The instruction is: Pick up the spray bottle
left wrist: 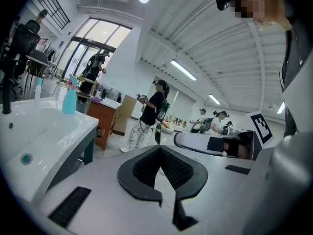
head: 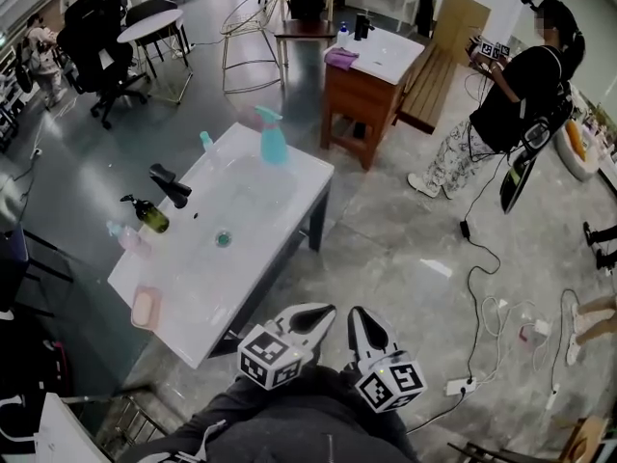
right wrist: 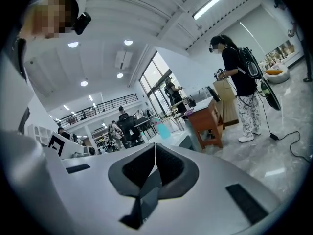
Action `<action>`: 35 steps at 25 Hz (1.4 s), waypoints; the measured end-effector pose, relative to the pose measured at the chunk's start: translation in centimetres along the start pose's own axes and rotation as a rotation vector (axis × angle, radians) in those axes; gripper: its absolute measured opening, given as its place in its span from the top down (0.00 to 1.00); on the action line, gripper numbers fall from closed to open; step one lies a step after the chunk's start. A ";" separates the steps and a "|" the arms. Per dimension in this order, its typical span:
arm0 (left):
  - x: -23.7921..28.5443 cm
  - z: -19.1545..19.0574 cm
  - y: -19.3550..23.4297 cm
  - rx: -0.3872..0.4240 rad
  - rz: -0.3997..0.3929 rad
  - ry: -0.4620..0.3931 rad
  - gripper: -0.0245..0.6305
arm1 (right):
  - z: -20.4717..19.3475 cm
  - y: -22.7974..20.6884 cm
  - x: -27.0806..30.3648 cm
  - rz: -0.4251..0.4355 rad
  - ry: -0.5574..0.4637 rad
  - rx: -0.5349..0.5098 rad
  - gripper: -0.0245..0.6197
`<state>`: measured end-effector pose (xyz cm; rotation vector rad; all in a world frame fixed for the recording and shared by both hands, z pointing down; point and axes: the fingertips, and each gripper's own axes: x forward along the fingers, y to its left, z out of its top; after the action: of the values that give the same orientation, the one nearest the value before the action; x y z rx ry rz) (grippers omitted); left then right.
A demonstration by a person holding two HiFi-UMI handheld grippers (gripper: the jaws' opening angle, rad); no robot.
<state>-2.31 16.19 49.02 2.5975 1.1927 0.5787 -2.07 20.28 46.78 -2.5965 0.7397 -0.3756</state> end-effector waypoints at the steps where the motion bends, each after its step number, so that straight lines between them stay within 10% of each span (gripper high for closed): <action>1: 0.2 0.1 0.0 0.000 0.000 0.005 0.95 | 0.1 -0.2 -0.1 -0.003 0.000 0.006 0.94; 35: 11.5 12.0 14.7 -0.005 0.049 -0.050 0.95 | 8.2 -8.6 17.7 0.039 0.041 -0.019 0.94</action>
<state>19.65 15.03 46.45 2.6277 1.1141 0.5216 19.22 19.76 45.98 -2.5946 0.8103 -0.4129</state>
